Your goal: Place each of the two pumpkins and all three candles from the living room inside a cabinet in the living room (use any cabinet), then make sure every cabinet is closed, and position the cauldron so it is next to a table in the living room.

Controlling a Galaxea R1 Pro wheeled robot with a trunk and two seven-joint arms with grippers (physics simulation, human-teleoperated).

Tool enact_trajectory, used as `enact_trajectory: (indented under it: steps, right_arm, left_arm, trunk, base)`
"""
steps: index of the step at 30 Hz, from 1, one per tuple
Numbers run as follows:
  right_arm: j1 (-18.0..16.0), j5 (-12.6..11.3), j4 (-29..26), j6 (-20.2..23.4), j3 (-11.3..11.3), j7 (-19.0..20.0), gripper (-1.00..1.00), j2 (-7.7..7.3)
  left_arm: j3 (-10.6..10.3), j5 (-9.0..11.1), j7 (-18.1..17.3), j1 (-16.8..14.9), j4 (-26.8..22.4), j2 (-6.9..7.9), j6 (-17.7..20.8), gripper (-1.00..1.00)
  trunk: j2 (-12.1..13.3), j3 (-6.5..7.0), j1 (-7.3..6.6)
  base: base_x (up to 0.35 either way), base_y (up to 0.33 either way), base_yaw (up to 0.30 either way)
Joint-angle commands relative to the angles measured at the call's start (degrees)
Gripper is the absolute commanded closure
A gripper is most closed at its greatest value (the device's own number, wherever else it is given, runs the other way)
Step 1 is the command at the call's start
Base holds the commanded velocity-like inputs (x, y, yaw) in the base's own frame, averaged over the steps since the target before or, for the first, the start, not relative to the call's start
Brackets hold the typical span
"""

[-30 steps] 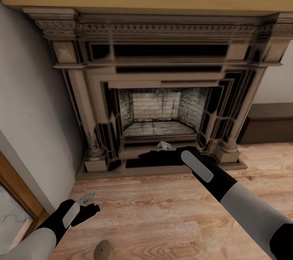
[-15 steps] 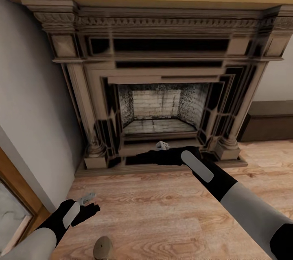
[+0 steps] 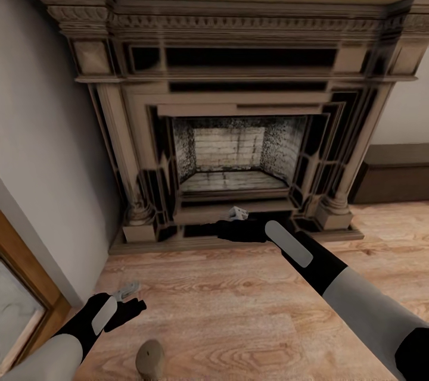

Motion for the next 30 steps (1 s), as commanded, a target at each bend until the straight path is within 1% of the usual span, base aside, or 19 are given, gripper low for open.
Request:
enact_trajectory:
  steps: [1, 10, 18, 30]
  right_arm:
    - [-0.1, 0.0, 0.0, 0.1, 0.1, 0.1, -1.0, -0.02]
    - [-0.1, 0.0, 0.0, 0.1, 0.1, 0.0, -1.0, 0.17]
    - [-0.1, 0.0, 0.0, 0.0, 0.2, 0.0, -1.0, 0.36]
    - [-0.1, 0.4, 0.0, -0.2, 0.2, -0.1, -1.0, 0.46]
  left_arm:
    - [0.0, 0.6, 0.4, 0.0, -0.1, 0.01, 0.3, -1.0]
    - [0.0, 0.6, 0.4, 0.0, 0.3, 0.0, -0.6, -1.0]
    - [0.0, 0.7, 0.4, 0.0, 0.3, 0.0, -2.4, -1.0]
    - [-0.1, 0.6, 0.4, 0.0, 0.3, 0.0, -2.6, -1.0]
  trunk:
    - [0.0, -0.28, 0.01]
    - [-0.2, -2.28, 0.25]
    - [-0.3, -4.05, 0.45]
    - [-0.4, -6.71, 0.76]
  base:
    - [0.0, 0.0, 0.0]
    - [0.0, 0.0, 0.0]
    - [0.0, 0.0, 0.0]
    - [0.0, 0.0, 0.0]
